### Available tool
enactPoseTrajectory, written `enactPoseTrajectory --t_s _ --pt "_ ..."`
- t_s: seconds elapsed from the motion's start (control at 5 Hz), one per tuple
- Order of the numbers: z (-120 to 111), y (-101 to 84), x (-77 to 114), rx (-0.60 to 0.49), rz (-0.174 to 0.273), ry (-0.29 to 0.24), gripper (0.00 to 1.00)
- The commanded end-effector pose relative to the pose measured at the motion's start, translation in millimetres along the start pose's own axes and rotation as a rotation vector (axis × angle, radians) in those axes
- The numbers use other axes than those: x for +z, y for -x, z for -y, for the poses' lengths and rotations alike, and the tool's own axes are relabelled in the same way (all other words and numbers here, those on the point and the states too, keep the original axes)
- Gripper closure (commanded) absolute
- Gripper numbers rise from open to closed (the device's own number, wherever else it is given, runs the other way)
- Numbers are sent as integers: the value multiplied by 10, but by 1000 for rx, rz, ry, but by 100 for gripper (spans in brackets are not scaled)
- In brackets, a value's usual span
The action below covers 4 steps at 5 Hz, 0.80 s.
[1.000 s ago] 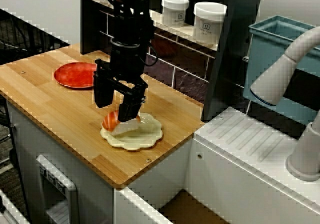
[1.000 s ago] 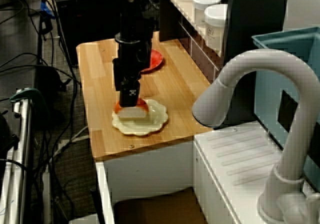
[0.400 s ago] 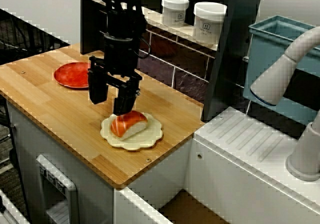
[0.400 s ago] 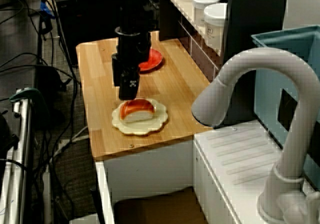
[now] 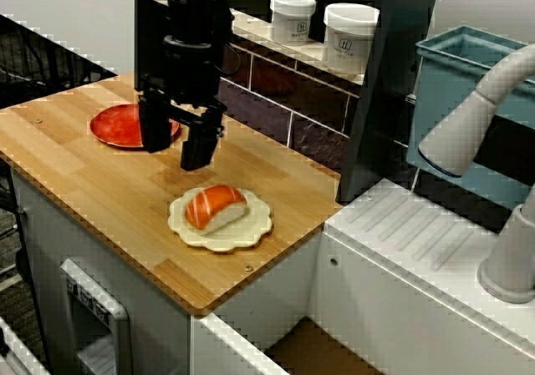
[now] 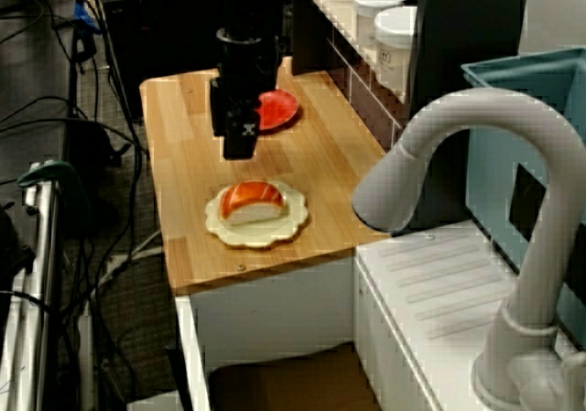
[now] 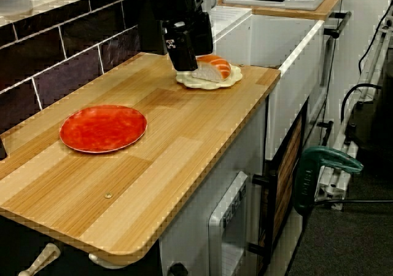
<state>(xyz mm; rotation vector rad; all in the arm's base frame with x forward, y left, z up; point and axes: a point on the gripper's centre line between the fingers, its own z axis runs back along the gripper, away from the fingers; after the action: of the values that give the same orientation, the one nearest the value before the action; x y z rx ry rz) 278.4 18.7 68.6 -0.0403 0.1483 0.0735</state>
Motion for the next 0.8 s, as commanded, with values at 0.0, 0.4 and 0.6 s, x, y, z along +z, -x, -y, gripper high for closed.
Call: enactPoseTrajectory --t_s 0.0,0.4,0.6 --pt "-40 30 88 -28 54 14 0" --pt "312 69 34 -92 52 37 0" --pt "481 123 87 -122 71 35 0"
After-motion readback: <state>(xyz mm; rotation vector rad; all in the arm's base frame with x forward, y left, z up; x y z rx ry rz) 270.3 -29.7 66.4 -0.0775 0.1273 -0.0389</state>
